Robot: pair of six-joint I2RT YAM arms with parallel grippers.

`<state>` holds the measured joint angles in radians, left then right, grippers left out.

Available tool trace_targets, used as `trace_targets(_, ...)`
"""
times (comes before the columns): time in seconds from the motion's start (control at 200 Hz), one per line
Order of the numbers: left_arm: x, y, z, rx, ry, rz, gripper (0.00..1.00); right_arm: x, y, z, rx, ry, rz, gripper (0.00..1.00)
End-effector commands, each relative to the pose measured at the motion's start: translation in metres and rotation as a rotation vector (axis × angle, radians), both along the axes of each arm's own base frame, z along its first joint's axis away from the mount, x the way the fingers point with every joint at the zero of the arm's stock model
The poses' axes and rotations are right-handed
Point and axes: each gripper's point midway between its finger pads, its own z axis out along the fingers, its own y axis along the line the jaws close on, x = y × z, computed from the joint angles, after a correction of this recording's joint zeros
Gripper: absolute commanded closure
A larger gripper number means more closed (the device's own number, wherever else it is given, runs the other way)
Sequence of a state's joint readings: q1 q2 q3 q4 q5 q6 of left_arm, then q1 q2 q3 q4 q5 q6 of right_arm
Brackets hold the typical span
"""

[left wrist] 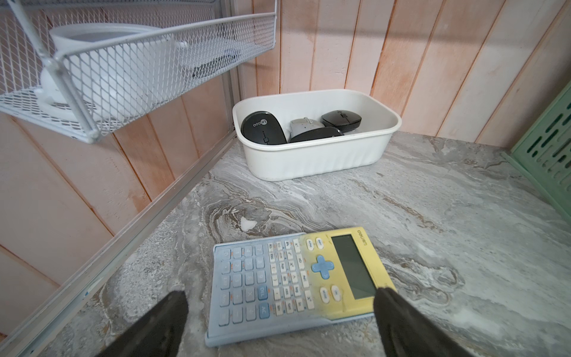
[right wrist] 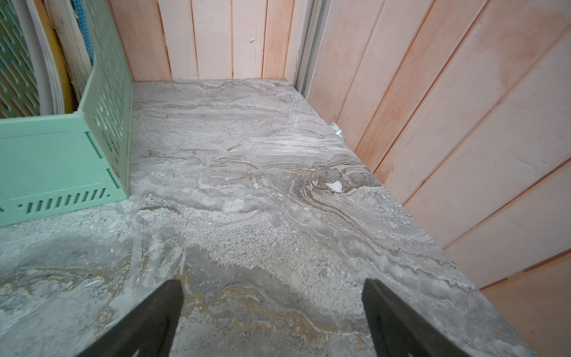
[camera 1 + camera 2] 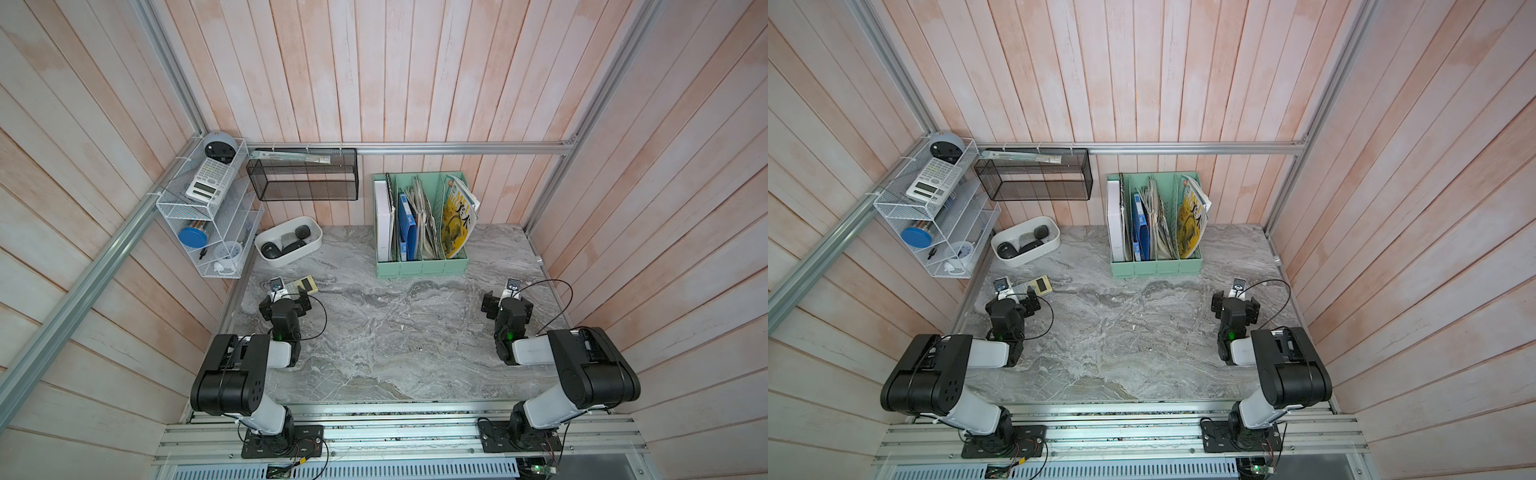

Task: Take out the mouse from the storage box
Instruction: Move the storage box to the center of the board.

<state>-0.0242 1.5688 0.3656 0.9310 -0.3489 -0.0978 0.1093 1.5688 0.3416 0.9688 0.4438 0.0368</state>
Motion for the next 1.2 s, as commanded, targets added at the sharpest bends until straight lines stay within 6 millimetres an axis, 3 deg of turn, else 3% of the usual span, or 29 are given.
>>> trace_targets(0.0,0.000,0.003,0.005,-0.006,-0.022,0.010,0.00,0.004,0.002,0.007,0.010,-0.036,0.014,0.02)
trace_targets(0.18,-0.008,-0.001,0.009,-0.001,-0.059,-0.017,0.00,0.001,0.016,0.015,-0.007,-0.053,0.090,0.02)
trace_targets(0.29,-0.031,-0.007,0.032,0.022,-0.181,-0.035,0.00,-0.007,0.016,0.031,-0.042,-0.091,0.061,0.02)
trace_targets(0.4,-0.047,-0.020,0.059,0.083,-0.225,-0.031,0.00,-0.014,0.032,0.049,-0.087,-0.107,0.110,0.03)
trace_targets(0.49,-0.058,-0.033,0.090,0.090,-0.284,-0.046,0.00,-0.017,0.036,0.066,-0.097,-0.109,0.093,0.02)
trace_targets(0.585,-0.061,-0.042,0.111,-0.033,-0.281,-0.068,0.00,-0.019,0.049,0.087,0.012,-0.091,0.132,0.03)
trace_targets(0.67,-0.061,-0.032,0.124,-0.188,-0.253,0.025,0.00,-0.023,0.062,0.102,0.124,-0.038,0.185,0.02)
trace_targets(0.79,-0.062,-0.026,0.117,-0.310,-0.117,0.122,0.00,-0.039,0.061,0.117,0.309,0.000,0.134,0.03)
trace_targets(0.875,-0.061,-0.021,0.115,-0.340,-0.063,0.150,0.00,-0.059,0.049,0.106,0.428,0.057,0.025,0.02)
trace_targets(0.975,-0.051,-0.018,0.112,-0.471,-0.057,0.106,0.00,-0.065,0.060,0.095,0.557,0.082,0.134,0.02)
trace_targets(1.12,-0.016,-0.029,0.118,-0.482,0.030,-0.005,0.00,-0.075,0.066,0.076,0.572,0.150,0.168,0.02)
trace_targets(1.195,0.004,-0.032,0.109,-0.447,0.134,-0.007,0.00,-0.076,0.072,0.067,0.571,0.176,0.201,0.03)
